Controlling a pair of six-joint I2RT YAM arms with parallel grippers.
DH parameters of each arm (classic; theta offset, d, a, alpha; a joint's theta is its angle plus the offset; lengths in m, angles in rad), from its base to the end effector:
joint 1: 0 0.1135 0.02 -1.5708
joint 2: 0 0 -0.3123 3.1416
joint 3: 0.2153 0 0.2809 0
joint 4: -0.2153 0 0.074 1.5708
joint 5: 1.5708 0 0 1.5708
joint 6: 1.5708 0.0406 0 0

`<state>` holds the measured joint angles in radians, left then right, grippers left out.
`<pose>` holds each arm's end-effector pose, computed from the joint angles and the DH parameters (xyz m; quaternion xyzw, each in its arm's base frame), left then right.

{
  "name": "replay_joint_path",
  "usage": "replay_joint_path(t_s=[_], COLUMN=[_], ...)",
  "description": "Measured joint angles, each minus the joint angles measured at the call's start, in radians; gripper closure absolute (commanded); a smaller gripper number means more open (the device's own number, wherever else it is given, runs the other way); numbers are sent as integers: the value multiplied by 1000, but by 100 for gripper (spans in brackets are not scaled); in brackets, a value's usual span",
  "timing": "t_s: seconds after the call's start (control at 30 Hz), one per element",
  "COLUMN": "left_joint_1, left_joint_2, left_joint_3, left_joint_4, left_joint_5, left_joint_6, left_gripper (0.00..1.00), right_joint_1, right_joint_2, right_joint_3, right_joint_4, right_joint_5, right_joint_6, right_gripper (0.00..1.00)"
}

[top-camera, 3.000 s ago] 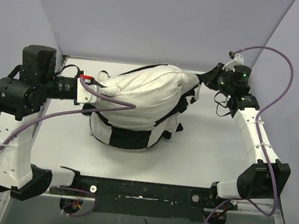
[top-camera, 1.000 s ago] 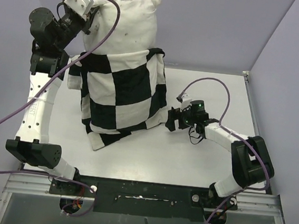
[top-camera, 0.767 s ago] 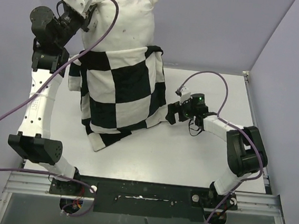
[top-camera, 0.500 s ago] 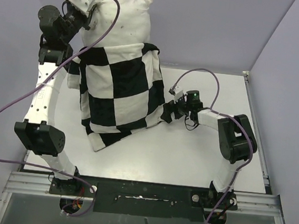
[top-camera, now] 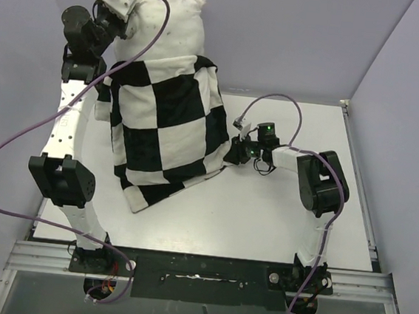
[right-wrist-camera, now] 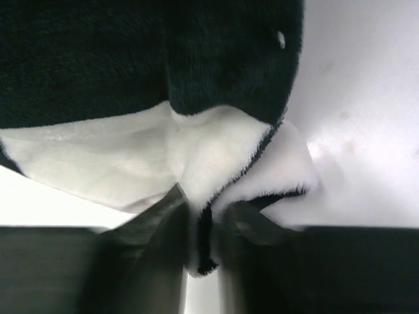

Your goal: Remove the pillowcase from the pillow

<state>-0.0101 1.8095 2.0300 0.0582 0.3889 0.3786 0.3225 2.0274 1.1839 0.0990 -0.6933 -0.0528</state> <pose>0.4556 -0.0200 0.5662 0.2655 0.5498 0.0292 0.7915 0.4303 0.1711 0.1574 -0.2947 0.8208 0.3591 0.3324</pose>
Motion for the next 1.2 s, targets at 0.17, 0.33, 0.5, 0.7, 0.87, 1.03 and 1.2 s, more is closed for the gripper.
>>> replay_joint_path(t_s=[0.17, 0.33, 0.5, 0.7, 0.87, 1.03, 1.2], left_joint_1=[8, 33, 88, 199, 303, 339, 339], left_joint_2=[3, 3, 3, 3, 3, 3, 2], left_joint_3=[2, 12, 72, 142, 190, 264, 295], left_joint_4=[6, 0, -24, -69, -125, -202, -258], left_joint_5=[-12, -16, -13, 27, 78, 135, 205], left_joint_6=[7, 11, 2, -35, -87, -119, -122], left_gripper=[100, 100, 100, 100, 100, 100, 100], right_joint_1=[-5, -28, -66, -123, -240, -341, -460], right_joint_2=[-11, -111, -211, -370, -505, -559, -560], right_joint_3=[-72, -203, -259, -259, -259, -257, -257], right_joint_4=[16, 34, -38, -206, -293, -354, -430], right_joint_5=[-19, 13, 89, 213, 236, 229, 201], right_joint_6=[127, 261, 397, 489, 537, 541, 539], right_gripper=[100, 100, 100, 100, 100, 100, 100])
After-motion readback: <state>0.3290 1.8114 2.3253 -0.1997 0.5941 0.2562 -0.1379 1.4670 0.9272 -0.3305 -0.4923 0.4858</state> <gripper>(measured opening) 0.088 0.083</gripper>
